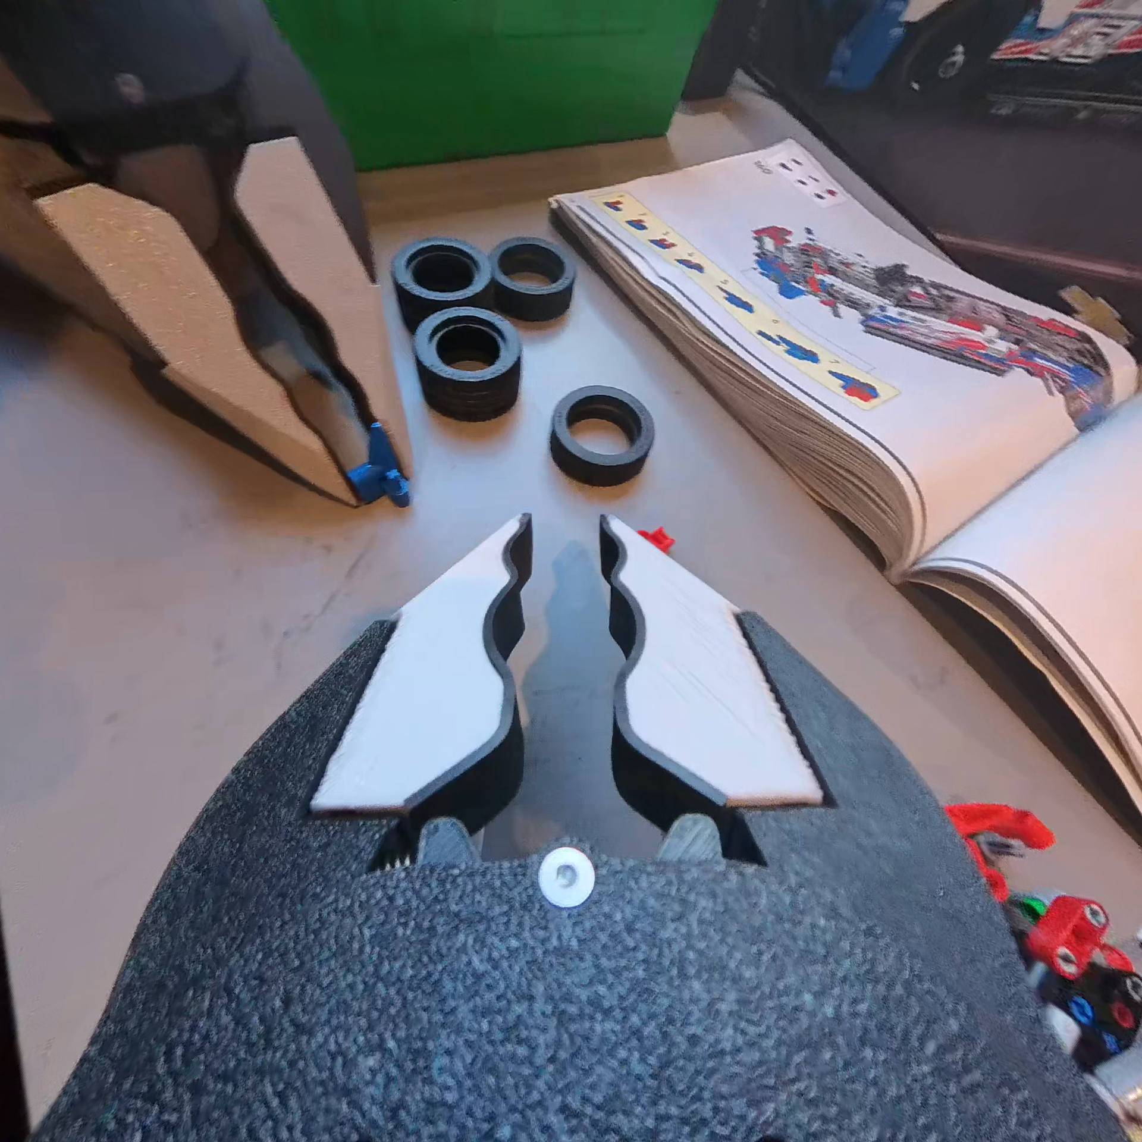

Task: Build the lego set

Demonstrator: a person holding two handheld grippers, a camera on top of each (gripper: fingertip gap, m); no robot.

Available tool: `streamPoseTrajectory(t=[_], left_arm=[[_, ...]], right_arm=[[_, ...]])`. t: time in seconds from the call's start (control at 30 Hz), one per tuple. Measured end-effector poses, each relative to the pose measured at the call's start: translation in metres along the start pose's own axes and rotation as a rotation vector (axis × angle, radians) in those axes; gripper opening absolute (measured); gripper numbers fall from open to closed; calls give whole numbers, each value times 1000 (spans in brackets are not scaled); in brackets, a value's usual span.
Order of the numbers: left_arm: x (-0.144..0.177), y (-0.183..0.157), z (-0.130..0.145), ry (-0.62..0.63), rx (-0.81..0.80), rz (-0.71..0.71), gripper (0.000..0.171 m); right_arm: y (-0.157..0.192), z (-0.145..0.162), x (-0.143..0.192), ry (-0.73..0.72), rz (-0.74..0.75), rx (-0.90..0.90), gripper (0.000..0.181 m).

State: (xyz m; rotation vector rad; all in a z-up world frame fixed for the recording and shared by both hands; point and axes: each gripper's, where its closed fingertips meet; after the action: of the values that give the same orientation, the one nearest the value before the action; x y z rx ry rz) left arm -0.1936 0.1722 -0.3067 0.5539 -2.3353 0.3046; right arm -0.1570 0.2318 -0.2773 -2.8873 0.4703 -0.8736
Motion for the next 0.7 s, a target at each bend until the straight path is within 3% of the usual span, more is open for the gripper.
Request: streamPoseTrajectory(t=[0.2,0.43,0.6,0.7], left_arm=[[0,0,0,-1,-9,-5,14],[0,-1,0,-1,-17,-4,14],[0,-2,0,-1,-19,2,15],[0,-4,0,-2,-35,1,15]], right_arm=[[-26,12,-9,87,84,-81,24],[-31,21,-23,177,80,-96,24],[-24,24,-26,207,40,-82,15],[3,10,-18,120,-75,-27,15]])
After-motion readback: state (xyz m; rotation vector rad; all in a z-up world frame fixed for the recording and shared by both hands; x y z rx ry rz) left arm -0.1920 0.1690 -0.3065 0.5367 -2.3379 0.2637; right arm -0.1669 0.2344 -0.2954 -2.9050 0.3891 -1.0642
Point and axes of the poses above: each gripper's, where its closed fingertips meet, x back along the fingers, z out of its underside, y = z × x across the jaws, and after that the axes turned 4 degrees about x, right-handed
